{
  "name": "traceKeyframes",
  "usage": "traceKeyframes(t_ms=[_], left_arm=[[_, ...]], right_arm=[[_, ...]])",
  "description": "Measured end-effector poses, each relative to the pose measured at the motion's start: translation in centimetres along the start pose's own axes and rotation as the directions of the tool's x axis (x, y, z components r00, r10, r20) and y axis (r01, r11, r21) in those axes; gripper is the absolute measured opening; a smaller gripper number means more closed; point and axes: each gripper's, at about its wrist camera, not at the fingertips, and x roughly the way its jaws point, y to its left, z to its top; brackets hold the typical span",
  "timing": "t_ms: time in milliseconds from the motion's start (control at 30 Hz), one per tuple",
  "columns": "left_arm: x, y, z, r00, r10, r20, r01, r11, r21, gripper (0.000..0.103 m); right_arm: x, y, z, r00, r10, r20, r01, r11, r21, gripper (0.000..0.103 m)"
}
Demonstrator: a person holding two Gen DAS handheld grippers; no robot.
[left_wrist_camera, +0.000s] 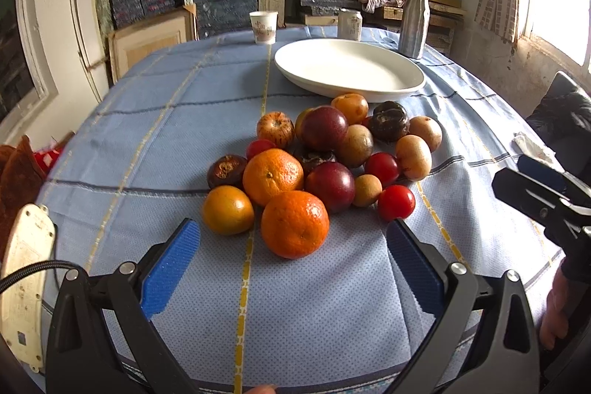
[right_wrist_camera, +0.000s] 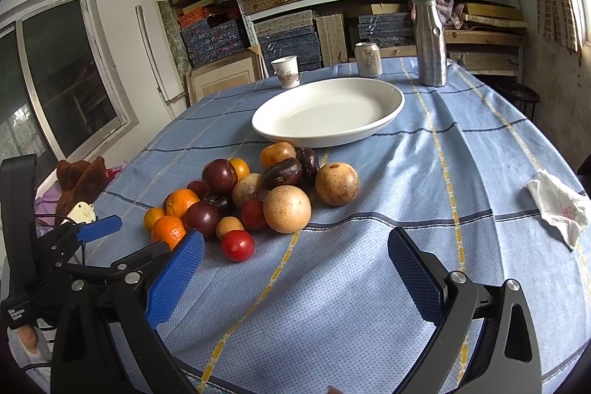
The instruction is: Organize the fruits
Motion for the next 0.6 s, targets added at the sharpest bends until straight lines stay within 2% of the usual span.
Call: traceKeyframes(t_ms=[100,167,200,233,267,400,433,500,600], left_arm=[[0.2,1.1,-0.5,0.998,-0.044,-0.041,0.044,0.999,0.001,0.099],[0.1,2.8,-0.6,0.996,-0.042,-0.072,0.044,0.999,0.031,0.099],[0.7,3.3,-0.7,0.982,-0.084,-0.169,0.084,0.996,-0.009,0.099],[0.9,3.5,-0.7,0.975,-0.074,-0.209,0.076,0.997,0.003,0.099],[1.1,3.6,-0.5,0.976,-0.045,-0.212,0.055,0.998,0.039,0.099],[2.4,3.6,0.1,0.963,-0.048,-0.266,0.071,0.994,0.079,0.099],[2.9,3.6,0.3,0.967,-0.030,-0.254,0.056,0.994,0.095,0.099],[3.5,4.2,0.7,0.967,-0.063,-0.246,0.084,0.994,0.074,0.099],[3.8,4.8,0.5,0.959,-0.141,-0.245,0.153,0.988,0.030,0.099]], right_arm=[[1.2,-0.5,-0.1,0.996,0.050,-0.068,-0.047,0.998,0.039,0.100],[2.0,-0.8,-0.1,0.983,0.130,-0.130,-0.123,0.990,0.061,0.100],[2.5,-0.7,-0.2,0.972,0.166,-0.167,-0.158,0.986,0.062,0.100],[2.6,-0.7,-0.1,0.966,0.181,-0.185,-0.174,0.983,0.057,0.100],[2.8,-0.6,-0.1,0.963,0.187,-0.194,-0.184,0.982,0.036,0.100],[3.7,0.3,0.2,0.956,0.120,-0.268,-0.139,0.989,-0.050,0.100],[3.9,0.5,0.3,0.955,0.110,-0.274,-0.131,0.990,-0.060,0.100],[3.9,0.3,0.6,0.956,0.099,-0.275,-0.121,0.991,-0.061,0.100],[3.8,0.1,0.6,0.955,0.092,-0.284,-0.111,0.992,-0.053,0.100]])
